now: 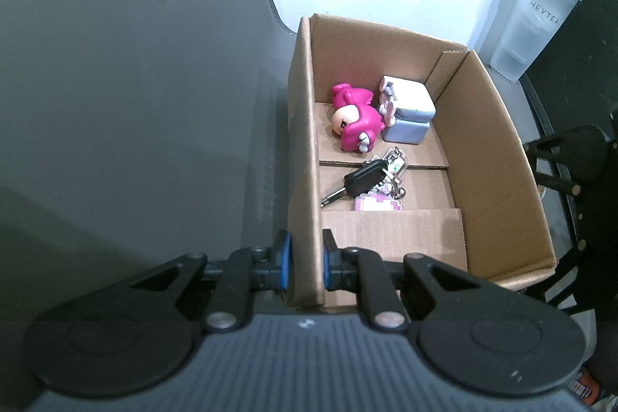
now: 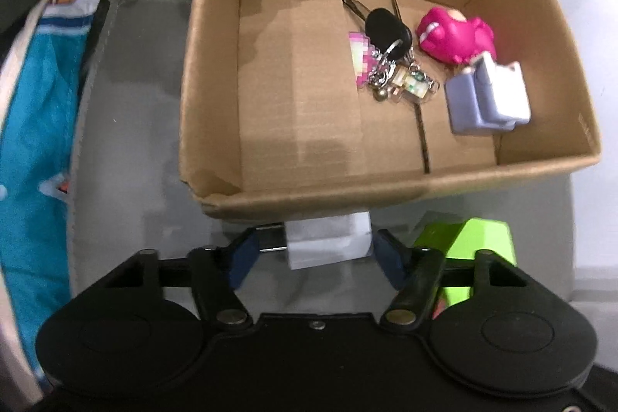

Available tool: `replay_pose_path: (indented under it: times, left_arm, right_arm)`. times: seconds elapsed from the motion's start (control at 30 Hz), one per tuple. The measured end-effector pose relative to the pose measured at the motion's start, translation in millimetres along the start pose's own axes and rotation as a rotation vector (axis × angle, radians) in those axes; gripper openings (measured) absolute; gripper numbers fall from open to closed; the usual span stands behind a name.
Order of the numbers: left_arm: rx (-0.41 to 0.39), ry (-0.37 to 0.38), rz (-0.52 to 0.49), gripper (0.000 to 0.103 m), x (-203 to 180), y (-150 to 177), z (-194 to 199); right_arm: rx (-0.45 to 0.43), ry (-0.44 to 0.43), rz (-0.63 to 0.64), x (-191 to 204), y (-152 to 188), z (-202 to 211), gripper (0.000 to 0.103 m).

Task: Organize rigid objects
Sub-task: 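Move the right tool back to the white power adapter, then close the right gripper on the white power adapter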

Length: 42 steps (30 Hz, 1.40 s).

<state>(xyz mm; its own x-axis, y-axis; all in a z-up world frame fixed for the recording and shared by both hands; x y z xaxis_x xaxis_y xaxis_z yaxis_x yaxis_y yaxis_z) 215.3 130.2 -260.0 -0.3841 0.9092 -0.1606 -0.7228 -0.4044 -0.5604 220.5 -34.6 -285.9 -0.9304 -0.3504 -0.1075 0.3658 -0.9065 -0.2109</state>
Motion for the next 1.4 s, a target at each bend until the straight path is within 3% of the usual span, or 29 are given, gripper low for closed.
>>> replay_pose_path:
  times: [0.27,0.6,0.77,1.03,1.13,1.27,1.4]
  left_arm:
    - [-0.001,0.0,0.0,0.015,-0.1,0.1,0.2]
    - [-0.001,-0.001,0.017,0.015,0.4,0.3,0.4]
    - [-0.001,-0.001,0.017,0.015,0.5,0.3,0.5]
    - [-0.001,-0.001,0.017,0.015,0.4,0.2,0.7]
    - [0.0,-0.001,0.018,0.015,0.6,0.5,0.8]
    - [0.001,-0.001,0.02,0.015,0.6,0.8,0.8]
    - [0.002,0.0,0.021,0.015,0.6,1.0,0.8]
  right_arm:
    - [0.0,-0.018,0.005,14.7,13.4,8.7,0.063]
    - [0.059,-0.04,-0.01,21.0,15.9,7.3,0.064]
    - [0.091,-0.046,-0.001,18.0,7.4,-1.9,0.079]
    - [0.097,-0.101,-0.005,18.2,1.9,-2.3,0.081]
    - [0.09,-0.111,-0.015,15.7,2.5,-2.2,0.078]
    - [0.079,-0.164,-0.075,6.8,7.1,1.1,0.061]
    - [0.05,-0.144,-0.12,2.2,14.3,8.3,0.061]
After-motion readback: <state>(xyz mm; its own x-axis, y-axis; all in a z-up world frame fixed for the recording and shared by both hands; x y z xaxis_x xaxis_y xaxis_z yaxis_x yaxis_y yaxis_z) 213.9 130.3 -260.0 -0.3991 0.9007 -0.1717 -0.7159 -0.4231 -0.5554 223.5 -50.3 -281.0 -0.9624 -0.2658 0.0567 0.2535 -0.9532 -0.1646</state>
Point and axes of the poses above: each gripper's, at about its wrist camera, not at the fingertips, and z roughly against the way its jaws point, x to its left, y to its underside, the point moved 7 cm from there along -z, roughly the way its jaws point, and after that the axes turned 6 degrees about -x, right-handed, at the moved point
